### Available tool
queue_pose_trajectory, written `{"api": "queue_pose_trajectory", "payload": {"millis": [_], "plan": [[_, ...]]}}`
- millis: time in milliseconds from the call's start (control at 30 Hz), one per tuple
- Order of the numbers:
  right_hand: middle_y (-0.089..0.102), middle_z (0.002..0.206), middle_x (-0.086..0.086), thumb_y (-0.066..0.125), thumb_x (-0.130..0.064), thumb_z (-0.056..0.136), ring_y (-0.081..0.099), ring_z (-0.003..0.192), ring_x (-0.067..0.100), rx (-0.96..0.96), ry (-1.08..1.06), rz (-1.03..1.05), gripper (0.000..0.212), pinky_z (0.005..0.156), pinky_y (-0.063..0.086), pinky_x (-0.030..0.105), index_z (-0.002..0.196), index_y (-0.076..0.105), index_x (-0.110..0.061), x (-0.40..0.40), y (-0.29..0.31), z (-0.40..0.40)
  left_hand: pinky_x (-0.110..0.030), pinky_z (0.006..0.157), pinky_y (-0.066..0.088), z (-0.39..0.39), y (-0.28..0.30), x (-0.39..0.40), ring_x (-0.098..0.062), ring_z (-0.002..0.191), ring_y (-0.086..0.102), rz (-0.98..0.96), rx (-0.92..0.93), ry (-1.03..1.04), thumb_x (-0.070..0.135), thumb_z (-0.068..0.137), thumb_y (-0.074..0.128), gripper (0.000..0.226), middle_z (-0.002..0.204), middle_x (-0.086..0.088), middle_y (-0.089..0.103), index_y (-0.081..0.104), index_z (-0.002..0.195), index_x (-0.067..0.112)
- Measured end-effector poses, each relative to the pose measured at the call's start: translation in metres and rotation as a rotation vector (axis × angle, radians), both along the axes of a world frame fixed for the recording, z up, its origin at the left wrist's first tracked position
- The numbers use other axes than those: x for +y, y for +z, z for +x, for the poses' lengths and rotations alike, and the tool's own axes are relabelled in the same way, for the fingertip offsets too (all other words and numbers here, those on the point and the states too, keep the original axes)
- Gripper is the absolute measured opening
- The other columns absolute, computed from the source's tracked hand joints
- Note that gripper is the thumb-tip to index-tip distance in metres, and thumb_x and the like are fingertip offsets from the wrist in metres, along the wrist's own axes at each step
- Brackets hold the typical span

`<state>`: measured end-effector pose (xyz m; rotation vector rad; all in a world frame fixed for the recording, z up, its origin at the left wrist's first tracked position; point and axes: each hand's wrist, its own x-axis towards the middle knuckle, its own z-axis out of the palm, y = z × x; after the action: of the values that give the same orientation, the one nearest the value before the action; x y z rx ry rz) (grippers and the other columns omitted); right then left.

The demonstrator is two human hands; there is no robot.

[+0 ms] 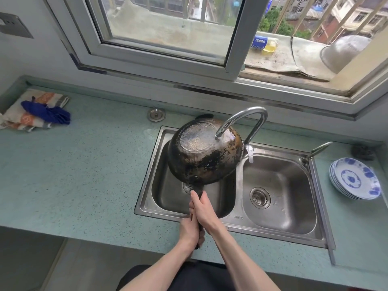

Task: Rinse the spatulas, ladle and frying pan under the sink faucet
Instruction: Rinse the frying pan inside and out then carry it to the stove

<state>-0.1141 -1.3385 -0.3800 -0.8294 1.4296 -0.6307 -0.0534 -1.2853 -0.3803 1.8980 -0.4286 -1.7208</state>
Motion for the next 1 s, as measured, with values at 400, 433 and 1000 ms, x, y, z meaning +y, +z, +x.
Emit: {"api": "queue_pose_trajectory", "payload": {"millis": [400,433,1000], "plan": [[0.047,0.068,-0.013,0.052,-0.065,0.090,0.043,0.069,0.014,0.087,0.161,-0.030,0.046,0.068,0.042,0.040,0.107,0.043,-0.023,-0.012,-0.026,0.009,-0.021,0.041,0.029,0.000,-0.002,0.000,-0.016,0.035,0.037,0.005,0.015,0.132,0.037,0.106,0.039,0.052,0.047,-0.007,0.043,0.050,0.062,0.010],[0.048,0.069,-0.012,0.052,-0.066,0.090,0.044,0.070,0.014,0.090,0.165,-0.027,0.046,0.069,0.043,0.040,0.107,0.043,-0.024,-0.013,-0.027,0.009,-0.022,0.041,0.029,-0.001,-0.002,0.000,-0.016,0.035,0.038,0.004,0.013,0.131,0.039,0.105,0.039,0.053,0.047,-0.007,0.044,0.050,0.062,0.010],[0.043,0.069,-0.003,0.050,-0.038,0.106,0.040,0.060,0.013,-0.147,0.137,0.006,0.026,0.060,0.042,0.030,0.097,0.037,-0.016,-0.019,-0.009,-0.039,-0.024,0.040,0.038,-0.039,0.006,-0.010,-0.021,0.039,0.049,0.045,0.014,0.069,0.057,0.103,0.039,0.061,0.055,-0.010,0.054,0.058,0.078,0.005]]}}
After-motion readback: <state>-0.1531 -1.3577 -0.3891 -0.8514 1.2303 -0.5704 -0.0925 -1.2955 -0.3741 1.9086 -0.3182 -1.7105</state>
